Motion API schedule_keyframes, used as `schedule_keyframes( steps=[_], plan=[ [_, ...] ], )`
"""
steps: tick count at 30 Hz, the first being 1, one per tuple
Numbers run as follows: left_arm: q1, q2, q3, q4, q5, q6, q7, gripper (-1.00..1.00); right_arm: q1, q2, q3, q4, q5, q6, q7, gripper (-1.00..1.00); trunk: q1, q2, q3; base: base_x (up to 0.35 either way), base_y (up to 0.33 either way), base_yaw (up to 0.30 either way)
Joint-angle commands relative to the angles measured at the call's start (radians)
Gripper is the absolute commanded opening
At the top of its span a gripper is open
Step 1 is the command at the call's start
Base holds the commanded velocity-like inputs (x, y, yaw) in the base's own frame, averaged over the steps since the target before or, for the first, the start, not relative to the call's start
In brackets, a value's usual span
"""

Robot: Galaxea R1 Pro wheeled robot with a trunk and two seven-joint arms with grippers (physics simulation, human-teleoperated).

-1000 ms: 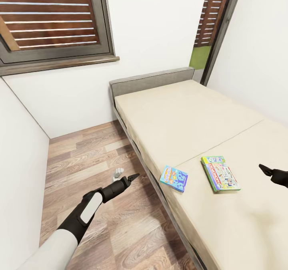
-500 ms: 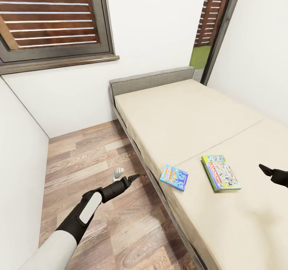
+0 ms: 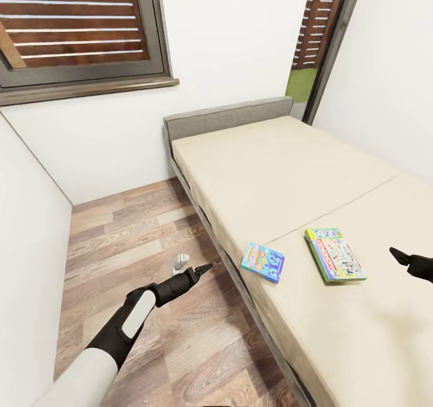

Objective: Put all the toys in the child's room - the three board games (two on the bed and one on the table), the two jigsaw puzzles on the table, and the tennis ball on the table - inside the toy box on the table in the child's room.

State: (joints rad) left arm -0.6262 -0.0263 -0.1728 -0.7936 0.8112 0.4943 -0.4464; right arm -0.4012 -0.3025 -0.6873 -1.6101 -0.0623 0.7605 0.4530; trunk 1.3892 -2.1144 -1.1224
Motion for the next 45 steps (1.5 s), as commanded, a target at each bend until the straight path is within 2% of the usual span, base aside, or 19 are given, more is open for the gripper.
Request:
schedule_keyframes(
  steps=[1, 10, 25, 30, 34, 36, 43, 45],
  plan=[
    [0.0, -0.001, 0.0, 0.0, 0.009, 0.007, 0.001, 1.0, -0.001, 0.0, -0.001, -0.001, -0.006, 0.007, 0.001, 1.0, 0.004, -0.008, -0.004, 0.0, 0.0, 0.0],
    [0.0, -0.002, 0.0, 0.001, 0.006, 0.007, 0.003, 1.0, -0.001, 0.0, -0.001, -0.001, -0.006, 0.008, 0.001, 1.0, 0.038, -0.071, -0.032, 0.0, 0.0, 0.0],
    [0.002, -0.004, 0.0, -0.001, 0.014, 0.005, -0.008, 1.0, -0.002, 0.0, -0.001, -0.001, -0.007, 0.008, 0.0, 1.0, 0.038, -0.071, -0.032, 0.0, 0.0, 0.0],
    [0.004, -0.02, -0.007, -0.005, 0.01, 0.004, -0.013, 1.0, -0.001, 0.0, -0.001, -0.001, -0.007, 0.008, 0.001, 1.0, 0.038, -0.071, -0.032, 0.0, 0.0, 0.0],
    [0.003, -0.035, -0.018, -0.007, 0.008, 0.004, -0.015, 1.0, -0.001, 0.001, -0.001, -0.001, -0.006, 0.008, 0.001, 1.0, 0.038, -0.071, -0.032, 0.0, 0.0, 0.0],
    [0.0, -0.047, -0.037, -0.008, 0.006, 0.005, -0.017, 1.0, 0.0, 0.001, -0.001, -0.001, -0.007, 0.007, 0.001, 1.0, 0.038, -0.071, -0.032, 0.0, 0.0, -0.011],
    [-0.005, -0.06, -0.077, -0.013, 0.006, 0.006, -0.018, 1.0, 0.0, 0.003, -0.001, -0.001, -0.007, 0.007, 0.001, 1.0, 0.038, -0.071, -0.032, 0.0, 0.0, -0.027],
    [-0.009, -0.064, -0.098, -0.021, 0.006, 0.006, -0.019, 1.0, 0.0, 0.006, -0.001, -0.001, -0.007, 0.007, 0.001, 1.0, 0.038, -0.071, -0.032, 0.0, 0.0, -0.018]
  ],
)
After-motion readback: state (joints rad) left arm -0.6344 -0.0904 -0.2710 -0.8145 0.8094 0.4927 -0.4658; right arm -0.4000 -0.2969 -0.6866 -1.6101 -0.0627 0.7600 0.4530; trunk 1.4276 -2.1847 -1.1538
